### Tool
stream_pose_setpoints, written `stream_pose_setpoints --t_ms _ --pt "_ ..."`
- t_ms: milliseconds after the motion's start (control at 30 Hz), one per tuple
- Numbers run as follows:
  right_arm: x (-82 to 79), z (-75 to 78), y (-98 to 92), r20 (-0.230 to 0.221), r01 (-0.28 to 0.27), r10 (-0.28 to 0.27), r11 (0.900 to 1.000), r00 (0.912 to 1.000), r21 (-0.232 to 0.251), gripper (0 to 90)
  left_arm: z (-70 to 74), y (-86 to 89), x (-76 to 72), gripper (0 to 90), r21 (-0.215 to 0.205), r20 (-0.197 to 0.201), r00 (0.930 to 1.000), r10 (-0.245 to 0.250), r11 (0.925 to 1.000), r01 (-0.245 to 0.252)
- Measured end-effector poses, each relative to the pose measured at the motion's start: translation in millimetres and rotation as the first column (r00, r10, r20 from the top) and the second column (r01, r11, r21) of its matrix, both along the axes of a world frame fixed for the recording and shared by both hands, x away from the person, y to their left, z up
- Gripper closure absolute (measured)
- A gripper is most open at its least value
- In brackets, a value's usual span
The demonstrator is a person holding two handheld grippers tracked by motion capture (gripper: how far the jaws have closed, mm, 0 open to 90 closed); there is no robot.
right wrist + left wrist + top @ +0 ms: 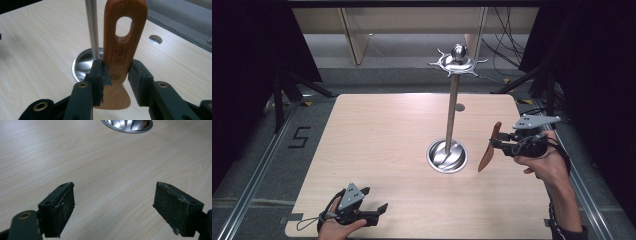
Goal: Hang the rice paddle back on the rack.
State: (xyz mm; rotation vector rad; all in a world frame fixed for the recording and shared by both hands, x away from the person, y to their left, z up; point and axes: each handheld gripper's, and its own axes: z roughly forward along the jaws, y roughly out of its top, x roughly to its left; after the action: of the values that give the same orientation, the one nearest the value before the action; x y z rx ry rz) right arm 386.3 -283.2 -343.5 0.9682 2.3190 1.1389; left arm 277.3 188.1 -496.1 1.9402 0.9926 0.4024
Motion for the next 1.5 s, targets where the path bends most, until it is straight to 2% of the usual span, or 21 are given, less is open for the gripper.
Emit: stream_pose_setpoints --t_ms 33,67,100,167,267,300,333,400,467,500,600,667,767,867,933,1233,1333,1367,1433,1467,1500 --pt "-2.2 2.4 -0.1 -0.032 0.003 -0.003 1.000 0.9995 -0.001 66.3 -0.2 -0.1 0.2 16.1 -0.001 0.000 1.0000 0.000 1.0000 0.000" --pt "-2.5 3.4 0.0 -0.029 0.009 -0.008 1.000 0.9995 0.005 66.2 -1.1 -1.3 0.5 16.1 -0.018 -0.001 1.0000 0.008 0.9998 -0.009" --pt "-2.5 3.8 0.1 -0.020 0.014 -0.014 1.000 0.9997 0.007 66.2 -0.6 0.1 0.7 16.1 0.001 -0.003 1.0000 0.002 1.0000 -0.002" --pt "-0.8 6.3 -1.8 0.017 -0.010 0.010 1.000 0.9998 -0.007 66.3 -1.1 -1.2 0.4 16.1 -0.017 -0.002 1.0000 0.008 0.9998 -0.008" --pt "-3.2 9.9 -1.2 -0.011 0.001 -0.001 1.000 0.9999 0.004 66.3 -0.3 1.0 1.2 16.1 0.010 0.000 1.0000 0.004 0.9999 -0.004" --pt "-2.5 10.5 -1.2 0.013 -0.007 0.007 1.000 0.9999 0.007 66.3 0.0 1.9 1.3 16.1 0.020 0.002 1.0000 0.000 0.9998 0.000" --pt "-2.9 10.8 -0.1 0.019 -0.003 0.002 1.000 0.9998 0.016 66.3 -0.3 0.7 0.9 16.1 -0.002 0.001 1.0000 0.005 1.0000 -0.005" --pt "-3.0 14.1 -0.1 0.016 -0.012 0.011 1.000 0.9998 0.012 66.3 -0.6 0.8 1.4 16.1 -0.003 -0.002 1.0000 0.007 1.0000 -0.007" --pt "-3.3 15.8 2.2 0.039 0.001 -0.002 1.000 0.9993 0.029 66.2 -0.6 0.4 0.9 16.1 -0.001 -0.002 1.0000 0.008 1.0000 -0.008" --pt "-4.2 19.4 2.7 0.012 -0.018 0.018 1.000 0.9998 0.023 66.3 -0.8 0.7 1.2 16.1 0.004 0.000 1.0000 0.006 1.0000 -0.006" --pt "-3.8 26.0 5.1 0.045 -0.019 0.018 0.999 0.9988 0.028 66.2 -0.5 0.7 1.1 16.2 -0.002 -0.002 1.0000 0.008 1.0000 -0.008" --pt "-5.2 32.2 7.2 0.035 -0.020 0.019 0.999 0.9992 0.033 66.3 -0.6 0.6 1.0 16.2 -0.002 -0.002 1.0000 0.007 1.0000 -0.007" --pt "-4.1 43.2 7.9 0.081 -0.040 0.039 0.999 0.9959 0.016 66.2 -0.6 0.4 1.0 16.2 -0.001 -0.001 1.0000 0.008 1.0000 -0.008" --pt "-7.0 54.0 11.8 0.086 -0.045 0.042 0.999 0.9954 0.029 66.2 -0.5 0.5 0.9 16.1 0.003 -0.001 1.0000 0.008 1.0000 -0.008" --pt "-5.9 60.9 13.6 0.116 -0.054 0.050 0.998 0.9920 0.026 66.3 -0.5 0.4 0.9 16.2 -0.003 -0.001 1.0000 0.009 1.0000 -0.009" --pt "-8.7 80.9 24.5 0.125 -0.063 0.061 0.998 0.9903 0.014 66.3 0.0 1.4 1.6 16.2 0.013 0.011 0.9999 -0.005 0.9999 0.005" --pt "-9.0 87.7 27.3 0.126 -0.073 0.072 0.997 0.9895 0.008 66.2 -0.8 -0.5 0.4 16.2 -0.014 0.000 0.9999 0.010 0.9999 -0.010" --pt "-8.6 90.0 28.2 0.131 -0.075 0.074 0.997 0.9886 0.007 66.2 0.1 1.9 1.6 16.1 0.018 0.010 0.9999 -0.005 0.9998 0.005" --pt "-8.9 94.9 29.7 0.117 -0.073 0.071 0.997 0.9906 0.011 66.3 -0.3 0.8 0.9 16.2 -0.002 0.000 0.9999 0.011 0.9999 -0.011" --pt "-8.0 96.5 30.8 0.138 -0.073 0.070 0.997 0.9879 0.016 66.2 0.0 1.2 1.0 16.2 0.004 0.005 1.0000 0.002 1.0000 -0.002" --pt "-8.3 99.4 31.4 0.132 -0.078 0.076 0.997 0.9883 0.009 66.3 0.1 1.4 1.3 16.1 0.008 0.010 0.9999 -0.004 1.0000 0.004"
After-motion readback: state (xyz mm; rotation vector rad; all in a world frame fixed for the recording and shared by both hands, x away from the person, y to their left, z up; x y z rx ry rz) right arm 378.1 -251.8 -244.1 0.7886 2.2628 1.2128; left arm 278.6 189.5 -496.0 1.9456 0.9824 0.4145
